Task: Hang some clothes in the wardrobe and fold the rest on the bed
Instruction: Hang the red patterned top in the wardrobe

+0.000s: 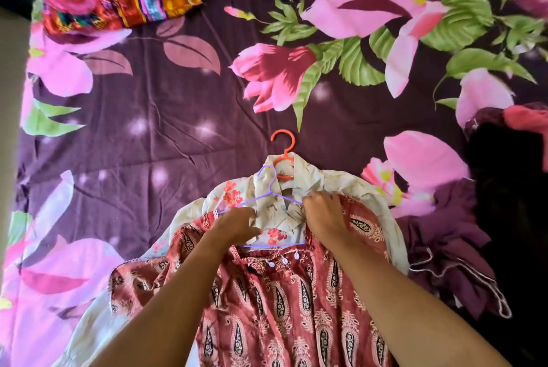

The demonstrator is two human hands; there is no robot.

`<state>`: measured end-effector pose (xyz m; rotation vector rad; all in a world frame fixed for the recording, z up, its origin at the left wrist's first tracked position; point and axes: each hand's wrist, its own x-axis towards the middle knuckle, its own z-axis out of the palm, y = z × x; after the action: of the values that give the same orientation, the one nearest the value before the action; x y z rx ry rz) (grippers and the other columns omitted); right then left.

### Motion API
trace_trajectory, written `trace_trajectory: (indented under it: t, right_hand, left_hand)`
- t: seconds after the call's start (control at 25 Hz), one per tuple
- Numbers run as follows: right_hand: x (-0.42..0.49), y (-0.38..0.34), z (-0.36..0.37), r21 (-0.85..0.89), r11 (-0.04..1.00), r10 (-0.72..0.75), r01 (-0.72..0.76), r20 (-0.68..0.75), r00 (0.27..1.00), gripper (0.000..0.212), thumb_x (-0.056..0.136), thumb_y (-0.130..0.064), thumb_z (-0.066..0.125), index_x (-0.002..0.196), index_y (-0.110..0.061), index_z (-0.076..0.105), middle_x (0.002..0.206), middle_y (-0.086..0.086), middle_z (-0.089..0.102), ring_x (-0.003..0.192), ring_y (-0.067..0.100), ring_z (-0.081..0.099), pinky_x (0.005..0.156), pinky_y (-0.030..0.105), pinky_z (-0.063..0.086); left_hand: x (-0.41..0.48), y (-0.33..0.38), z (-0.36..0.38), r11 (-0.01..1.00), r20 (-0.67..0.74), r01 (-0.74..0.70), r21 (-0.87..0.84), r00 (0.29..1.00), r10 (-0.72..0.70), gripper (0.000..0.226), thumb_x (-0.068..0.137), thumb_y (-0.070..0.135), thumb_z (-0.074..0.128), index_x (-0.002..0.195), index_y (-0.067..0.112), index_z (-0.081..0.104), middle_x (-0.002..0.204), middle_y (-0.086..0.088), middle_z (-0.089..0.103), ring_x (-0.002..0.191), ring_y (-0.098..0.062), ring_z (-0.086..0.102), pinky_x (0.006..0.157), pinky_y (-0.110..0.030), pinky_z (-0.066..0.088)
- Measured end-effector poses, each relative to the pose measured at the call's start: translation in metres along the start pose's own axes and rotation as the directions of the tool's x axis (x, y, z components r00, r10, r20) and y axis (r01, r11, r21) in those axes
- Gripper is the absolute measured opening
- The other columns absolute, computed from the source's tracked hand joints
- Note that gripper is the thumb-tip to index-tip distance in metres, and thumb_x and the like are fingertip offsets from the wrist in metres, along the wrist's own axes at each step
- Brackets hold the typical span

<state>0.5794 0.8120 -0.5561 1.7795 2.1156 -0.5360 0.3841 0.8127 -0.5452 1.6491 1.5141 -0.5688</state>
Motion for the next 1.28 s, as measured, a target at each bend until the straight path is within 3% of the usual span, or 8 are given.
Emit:
trace_trajectory:
  t: [0.08,0.16,0.36,0.48,0.68,0.76,0.84,1.28]
  right_hand:
    - [-0.015,0.002,-0.004,0.003,0.999,-0.037,0.037,-0.13,0.991,0.02,0.083,-0.006,0.061,0.101,-0.01,0.069,0.103,0.007,0.067,0.102,0.027,0.06,0.094,0.045,0.04]
    - [-0.028,0.003,-0.005,-0.043,0.995,-0.094,0.085,-0.287,0.953,0.025,0.066,-0.006,0.076,0.09,-0.01,0.07,0.086,0.008,0.069,0.083,0.027,0.064,0.079,0.045,0.048]
    - [-0.062,0.007,-0.014,-0.11,0.98,-0.197,0.163,-0.554,0.809,0.024,0.074,-0.003,0.056,0.093,-0.013,0.066,0.087,0.008,0.064,0.076,0.028,0.063,0.069,0.044,0.049]
    - [-0.089,0.0,-0.033,-0.045,0.986,-0.156,0.159,-0.577,0.802,0.031,0.063,0.0,0.073,0.091,-0.01,0.065,0.084,0.01,0.065,0.075,0.029,0.065,0.068,0.044,0.05]
    - [-0.139,-0.014,-0.058,0.031,0.955,-0.202,0.295,-0.658,0.726,0.033,0.069,-0.004,0.079,0.089,-0.008,0.054,0.058,0.003,0.056,0.038,0.023,0.054,0.033,0.026,0.039]
    - [-0.164,-0.016,-0.069,0.07,0.949,-0.168,0.307,-0.71,0.684,0.007,0.085,-0.014,0.063,0.085,-0.008,0.06,0.06,0.002,0.058,0.037,0.023,0.054,0.032,0.023,0.036]
    - [-0.191,-0.019,-0.084,0.121,0.949,-0.109,0.29,-0.741,0.663,0.023,0.09,-0.023,0.047,0.082,-0.009,0.063,0.063,0.002,0.06,0.039,0.023,0.055,0.032,0.023,0.035]
    - [-0.408,-0.032,-0.143,0.32,0.928,0.198,0.189,-0.856,0.477,0.012,0.09,-0.015,0.059,0.083,-0.007,0.065,0.07,0.009,0.066,0.054,0.033,0.062,0.042,0.033,0.045]
  left_hand:
    - [-0.009,0.002,-0.004,1.0,-0.013,-0.008,-0.004,1.0,0.008,0.037,0.088,0.033,0.061,0.117,0.011,0.058,0.125,-0.008,0.058,0.114,-0.024,0.053,0.093,-0.034,0.042]
    - [-0.021,0.004,-0.006,1.0,-0.035,-0.002,-0.017,0.999,0.001,0.037,0.088,0.033,0.061,0.119,0.013,0.057,0.124,-0.008,0.059,0.114,-0.024,0.053,0.093,-0.034,0.042]
    - [-0.067,0.013,-0.008,0.999,-0.103,0.0,-0.054,0.995,-0.006,0.045,0.089,0.031,0.06,0.129,0.012,0.052,0.13,-0.009,0.056,0.118,-0.025,0.052,0.094,-0.032,0.041]
    - [-0.102,0.015,-0.004,0.997,-0.131,-0.013,-0.072,0.991,0.003,0.042,0.09,0.028,0.06,0.127,0.009,0.053,0.129,-0.009,0.056,0.119,-0.025,0.052,0.095,-0.032,0.041]
    - [-0.16,0.025,0.003,0.996,-0.203,-0.005,-0.085,0.979,-0.012,0.04,0.087,0.028,0.064,0.122,0.01,0.059,0.12,-0.011,0.062,0.111,-0.026,0.057,0.091,-0.032,0.045]
    - [-0.187,0.035,0.004,0.998,-0.257,-0.013,-0.065,0.966,-0.004,0.043,0.087,0.03,0.063,0.124,0.01,0.056,0.122,-0.011,0.061,0.113,-0.026,0.056,0.093,-0.034,0.045]
    - [-0.216,0.044,0.006,0.998,-0.303,-0.029,-0.055,0.953,0.011,0.044,0.088,0.029,0.063,0.126,0.009,0.055,0.125,-0.012,0.059,0.115,-0.026,0.055,0.094,-0.034,0.044]
    - [-0.409,0.115,0.014,0.973,-0.402,-0.138,0.182,0.893,0.202,0.041,0.087,0.029,0.064,0.122,0.008,0.059,0.126,-0.012,0.06,0.116,-0.028,0.054,0.091,-0.031,0.042]
